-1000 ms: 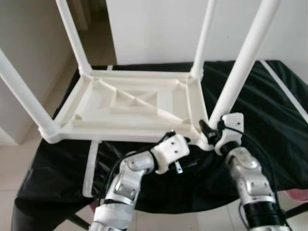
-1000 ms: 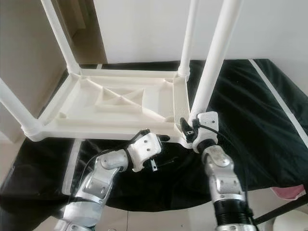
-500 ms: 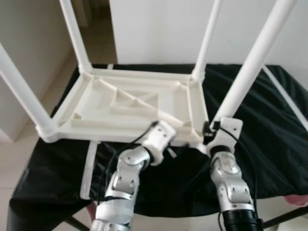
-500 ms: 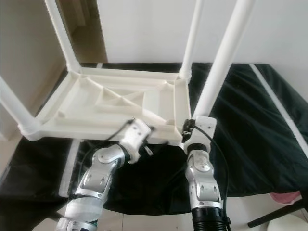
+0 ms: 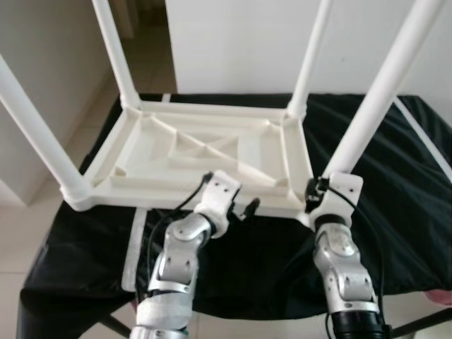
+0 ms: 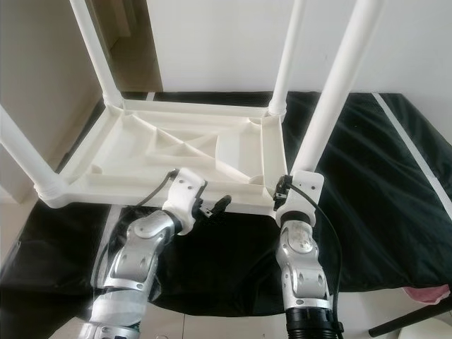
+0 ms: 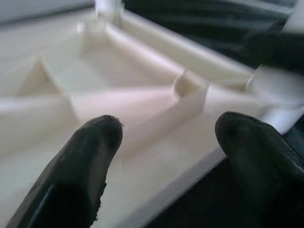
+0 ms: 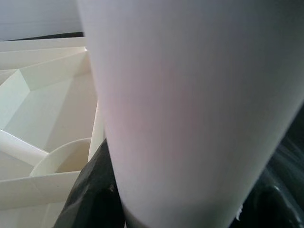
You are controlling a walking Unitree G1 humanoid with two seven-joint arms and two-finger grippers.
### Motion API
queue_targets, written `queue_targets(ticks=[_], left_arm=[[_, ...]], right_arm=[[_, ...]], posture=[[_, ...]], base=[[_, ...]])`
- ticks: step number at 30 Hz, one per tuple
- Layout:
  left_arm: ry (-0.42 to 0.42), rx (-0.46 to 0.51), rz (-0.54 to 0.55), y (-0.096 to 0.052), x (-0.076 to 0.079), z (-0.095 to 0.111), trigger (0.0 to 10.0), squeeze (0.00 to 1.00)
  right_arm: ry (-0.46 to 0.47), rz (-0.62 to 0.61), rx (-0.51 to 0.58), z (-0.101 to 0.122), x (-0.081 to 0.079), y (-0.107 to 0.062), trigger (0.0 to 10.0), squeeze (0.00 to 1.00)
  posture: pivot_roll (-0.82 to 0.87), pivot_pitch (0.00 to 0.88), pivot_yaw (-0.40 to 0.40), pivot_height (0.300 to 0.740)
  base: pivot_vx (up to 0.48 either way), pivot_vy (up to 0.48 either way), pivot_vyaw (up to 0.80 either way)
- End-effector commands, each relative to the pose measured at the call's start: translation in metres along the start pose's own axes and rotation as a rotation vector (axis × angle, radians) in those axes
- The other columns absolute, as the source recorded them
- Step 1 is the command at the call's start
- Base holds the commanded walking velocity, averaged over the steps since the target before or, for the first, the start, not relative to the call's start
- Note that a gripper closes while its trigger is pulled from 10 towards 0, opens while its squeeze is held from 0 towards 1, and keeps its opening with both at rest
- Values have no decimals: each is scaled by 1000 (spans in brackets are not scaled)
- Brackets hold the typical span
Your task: Building children table
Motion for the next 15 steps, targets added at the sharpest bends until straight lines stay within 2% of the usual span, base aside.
queue_targets(ticks=[1, 6, 7, 12, 15], left_arm=[[-86, 12, 132, 4, 12, 2, 10000, 0], [-87, -8, 152, 8, 7, 2, 10000, 0], [-84, -14, 169, 9, 3, 1, 10000, 0], [-62, -15, 198, 9, -2, 2, 10000, 0], [-116, -2, 196, 9, -3, 4, 10000, 0]], right_arm=[[5, -29, -90, -23, 10, -6, 10000, 0], [-2, -12, -87, -23, 10, -7, 10000, 0], [8, 8, -73, -20, 7, -8, 10000, 1000], [5, 36, -43, -14, 3, -9, 10000, 1000], [29, 88, -24, -6, 1, -10, 10000, 1000]], posture=[[-60, 39, 14, 740], [-69, 46, 16, 740], [-75, 49, 15, 740], [-83, 52, 17, 740], [-90, 56, 14, 740]], base=[[0, 0, 0], [0, 0, 0], [0, 0, 0], [0, 0, 0], [0, 0, 0]])
Point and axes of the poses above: a point about 5 cm out from each wrist's last joint towards the gripper, its own y axis pointing out of the wrist towards the gripper, its own z axis along the axis of the wrist's last joint, x = y × z, the point moved 6 cm from there along y, pointing out of the wrist towards the gripper, and after that the axes turned 12 degrees about y, right-handed, at the moved point
